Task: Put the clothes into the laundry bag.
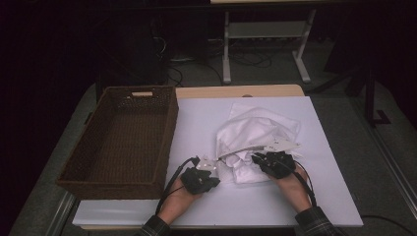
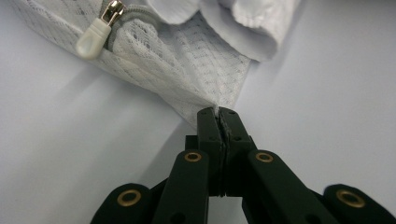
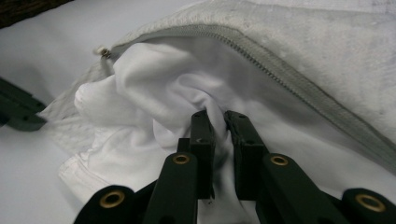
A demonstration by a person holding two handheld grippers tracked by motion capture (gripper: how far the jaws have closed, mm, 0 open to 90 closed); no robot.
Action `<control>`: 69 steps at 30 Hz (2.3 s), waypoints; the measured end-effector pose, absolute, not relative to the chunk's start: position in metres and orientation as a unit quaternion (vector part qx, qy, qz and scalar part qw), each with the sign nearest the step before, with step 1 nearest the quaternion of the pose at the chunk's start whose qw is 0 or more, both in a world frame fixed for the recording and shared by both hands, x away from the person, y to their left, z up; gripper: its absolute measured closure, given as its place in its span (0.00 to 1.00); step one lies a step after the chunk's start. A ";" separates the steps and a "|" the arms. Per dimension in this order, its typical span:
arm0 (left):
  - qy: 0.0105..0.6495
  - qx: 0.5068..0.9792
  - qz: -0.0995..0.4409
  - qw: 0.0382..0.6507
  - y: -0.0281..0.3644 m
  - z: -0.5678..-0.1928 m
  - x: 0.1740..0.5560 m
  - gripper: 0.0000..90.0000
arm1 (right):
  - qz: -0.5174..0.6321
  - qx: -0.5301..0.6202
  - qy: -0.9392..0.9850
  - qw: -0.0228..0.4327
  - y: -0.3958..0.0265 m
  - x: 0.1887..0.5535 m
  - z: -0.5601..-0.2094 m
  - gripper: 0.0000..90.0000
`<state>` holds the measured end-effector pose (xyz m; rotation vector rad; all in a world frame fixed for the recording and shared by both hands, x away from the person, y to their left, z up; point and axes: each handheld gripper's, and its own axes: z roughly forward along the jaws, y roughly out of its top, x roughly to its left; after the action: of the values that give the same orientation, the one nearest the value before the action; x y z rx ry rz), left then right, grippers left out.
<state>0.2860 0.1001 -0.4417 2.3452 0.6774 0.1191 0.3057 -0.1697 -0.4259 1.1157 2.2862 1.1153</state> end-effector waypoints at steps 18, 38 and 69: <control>0.261 0.902 0.049 0.341 0.100 -0.442 0.285 0.99 | 0.396 0.424 0.791 0.193 -0.163 0.330 -0.428 0.89; 0.283 0.895 0.062 0.339 0.097 -0.441 0.281 0.98 | 0.416 0.311 0.844 0.134 -0.159 0.286 -0.411 0.52; 0.283 0.894 0.047 0.343 0.099 -0.442 0.284 0.98 | 0.376 0.328 0.851 0.164 -0.129 0.303 -0.436 0.95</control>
<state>0.2842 0.0988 -0.4420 2.3242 0.7362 0.1232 0.3033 -0.1290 -0.4356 0.9353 2.4258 1.0703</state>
